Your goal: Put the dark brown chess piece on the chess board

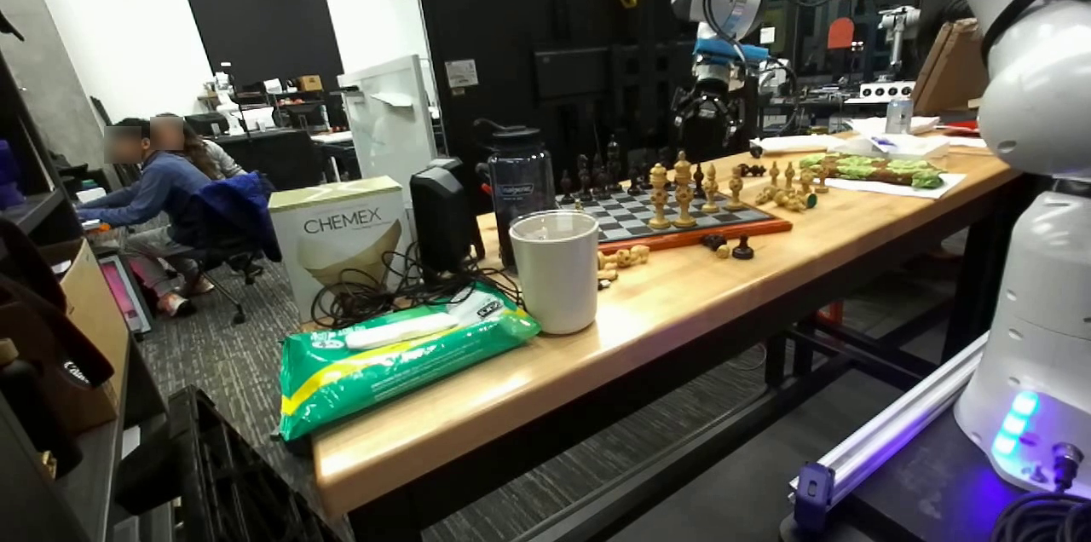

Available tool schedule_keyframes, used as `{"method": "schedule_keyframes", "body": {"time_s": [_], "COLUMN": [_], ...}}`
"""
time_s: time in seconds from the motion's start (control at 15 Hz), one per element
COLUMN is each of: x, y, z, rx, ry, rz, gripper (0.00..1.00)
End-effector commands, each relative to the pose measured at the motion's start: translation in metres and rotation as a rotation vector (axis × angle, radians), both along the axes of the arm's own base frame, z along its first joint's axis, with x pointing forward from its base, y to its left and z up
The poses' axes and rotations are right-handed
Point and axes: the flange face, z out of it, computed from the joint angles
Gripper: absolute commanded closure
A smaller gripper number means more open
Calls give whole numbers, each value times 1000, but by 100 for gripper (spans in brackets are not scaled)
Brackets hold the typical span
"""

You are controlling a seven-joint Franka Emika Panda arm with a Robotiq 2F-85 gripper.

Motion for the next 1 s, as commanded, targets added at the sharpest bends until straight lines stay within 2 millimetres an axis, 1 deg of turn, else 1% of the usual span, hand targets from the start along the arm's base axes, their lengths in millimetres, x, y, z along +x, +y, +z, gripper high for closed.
{"method": "schedule_keyframes", "body": {"time_s": [0.0,0.13,0.27,0.4,0.67,0.93], "x": [1,-2,-5,-7,-3,-1], "y": [2,6,7,6,15,23], "z": [7,14,16,15,11,2], "rx": [-34,-66,-66,-65,-126,-178], "ry": [-29,-59,-67,-68,-104,-131], "rz": [21,41,45,45,98,128], "gripper": [0,0,0,0,0,0]}}
